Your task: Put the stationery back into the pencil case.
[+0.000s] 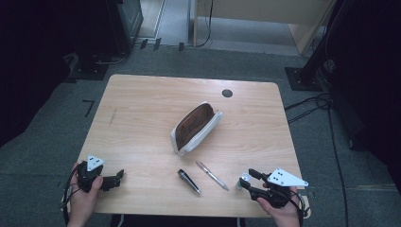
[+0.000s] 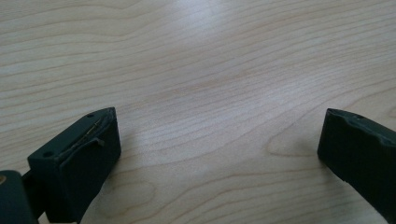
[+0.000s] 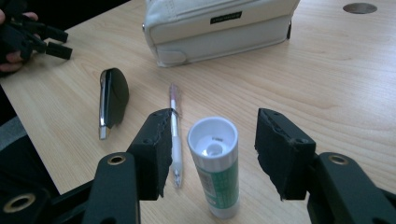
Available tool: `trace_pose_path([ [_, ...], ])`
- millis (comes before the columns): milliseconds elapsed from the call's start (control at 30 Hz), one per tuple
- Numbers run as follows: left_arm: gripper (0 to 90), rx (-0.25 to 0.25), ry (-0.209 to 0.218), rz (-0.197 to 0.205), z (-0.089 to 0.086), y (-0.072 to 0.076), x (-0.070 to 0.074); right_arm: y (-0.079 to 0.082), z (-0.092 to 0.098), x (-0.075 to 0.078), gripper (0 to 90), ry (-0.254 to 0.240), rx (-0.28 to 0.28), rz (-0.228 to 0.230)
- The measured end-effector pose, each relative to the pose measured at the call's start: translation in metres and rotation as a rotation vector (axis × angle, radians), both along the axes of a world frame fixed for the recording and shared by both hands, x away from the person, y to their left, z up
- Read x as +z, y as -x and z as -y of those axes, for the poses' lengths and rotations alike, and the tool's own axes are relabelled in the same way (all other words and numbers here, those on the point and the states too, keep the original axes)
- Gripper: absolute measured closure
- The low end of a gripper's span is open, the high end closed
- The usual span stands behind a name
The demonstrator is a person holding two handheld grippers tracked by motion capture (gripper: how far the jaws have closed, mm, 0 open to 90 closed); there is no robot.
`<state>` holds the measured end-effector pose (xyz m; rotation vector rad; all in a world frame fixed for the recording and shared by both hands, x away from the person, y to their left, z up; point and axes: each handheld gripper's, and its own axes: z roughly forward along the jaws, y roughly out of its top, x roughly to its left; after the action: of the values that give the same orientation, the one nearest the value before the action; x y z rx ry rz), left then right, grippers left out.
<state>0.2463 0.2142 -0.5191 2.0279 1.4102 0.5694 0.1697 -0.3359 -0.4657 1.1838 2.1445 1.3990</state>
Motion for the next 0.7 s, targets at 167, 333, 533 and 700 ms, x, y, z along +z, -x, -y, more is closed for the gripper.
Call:
trace_pose_path([
  [167, 0.0, 0.001, 0.001, -0.001, 0.0, 0.0, 0.0, 0.001, -0.001, -0.005, 51.5, 0.013, -0.002, -0.001],
  [333, 0.0, 0.0, 0.0, -0.001, 0.0, 0.0, 0.0, 0.001, -0.001, -0.01, 54.1, 0.033, -0.01, -0.004],
  [533, 0.0, 0.0, 0.0, 0.001, 0.0, 0.0, 0.0, 0.002, -0.003, -0.011, 64.9, 0.037, -0.016, 0.02],
  [700, 0.0, 0.0, 0.0, 0.0, 0.0, 0.0, 0.0, 0.0, -0.004, -0.009, 66.4, 0.047, -0.036, 0.02],
])
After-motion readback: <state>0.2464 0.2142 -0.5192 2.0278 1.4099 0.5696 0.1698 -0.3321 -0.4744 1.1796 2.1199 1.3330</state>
